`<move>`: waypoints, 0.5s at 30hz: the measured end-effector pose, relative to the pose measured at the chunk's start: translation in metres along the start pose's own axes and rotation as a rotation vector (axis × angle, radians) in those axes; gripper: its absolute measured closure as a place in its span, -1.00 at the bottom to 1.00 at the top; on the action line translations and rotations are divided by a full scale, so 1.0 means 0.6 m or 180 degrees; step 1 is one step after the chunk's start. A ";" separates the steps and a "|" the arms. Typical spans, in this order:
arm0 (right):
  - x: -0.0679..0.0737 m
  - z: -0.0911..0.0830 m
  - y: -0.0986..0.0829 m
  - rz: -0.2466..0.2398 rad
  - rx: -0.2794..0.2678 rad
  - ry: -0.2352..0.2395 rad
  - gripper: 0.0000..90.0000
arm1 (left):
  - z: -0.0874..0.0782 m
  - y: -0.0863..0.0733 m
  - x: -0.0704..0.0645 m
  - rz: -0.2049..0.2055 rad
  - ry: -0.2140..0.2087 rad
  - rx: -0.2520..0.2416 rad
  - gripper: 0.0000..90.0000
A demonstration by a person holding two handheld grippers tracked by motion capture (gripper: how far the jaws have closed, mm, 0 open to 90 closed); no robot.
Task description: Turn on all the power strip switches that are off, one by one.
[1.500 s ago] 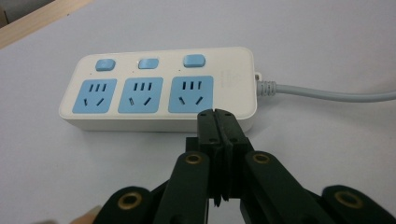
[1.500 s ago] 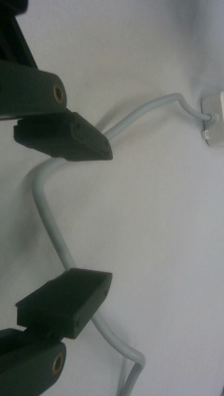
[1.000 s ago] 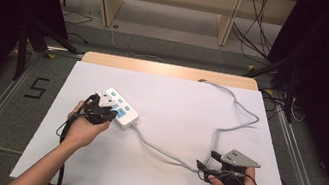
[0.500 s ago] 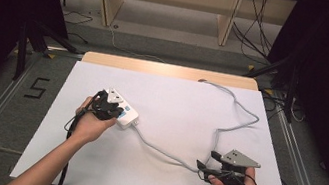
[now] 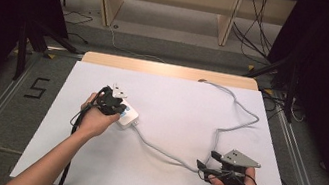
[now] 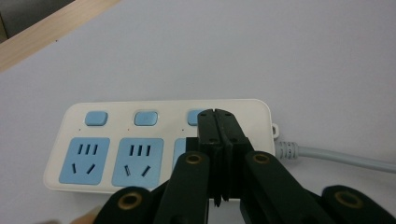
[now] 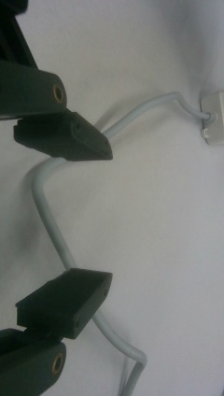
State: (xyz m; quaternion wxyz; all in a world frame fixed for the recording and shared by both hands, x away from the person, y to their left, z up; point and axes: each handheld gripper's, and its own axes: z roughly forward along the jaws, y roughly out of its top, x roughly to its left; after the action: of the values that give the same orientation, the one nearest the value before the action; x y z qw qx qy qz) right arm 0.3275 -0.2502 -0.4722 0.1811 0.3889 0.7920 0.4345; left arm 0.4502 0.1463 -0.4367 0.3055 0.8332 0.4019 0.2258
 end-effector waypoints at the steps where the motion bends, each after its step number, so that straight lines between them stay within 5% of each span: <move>1: 0.000 0.000 0.000 -0.0003 0.0002 0.0003 -0.21 | 0.003 0.001 0.000 -0.0003 0.0000 0.0005 0.98; 15: 0.000 0.001 0.000 -0.0007 0.0005 0.0009 -0.21 | 0.037 0.019 0.006 -0.0039 0.0015 0.0086 0.99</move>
State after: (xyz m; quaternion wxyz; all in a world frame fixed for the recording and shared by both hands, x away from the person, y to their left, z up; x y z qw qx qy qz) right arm 0.3277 -0.2500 -0.4726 0.1802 0.3875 0.7930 0.4342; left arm 0.4719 0.1362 -0.4441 0.2947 0.8342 0.4107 0.2204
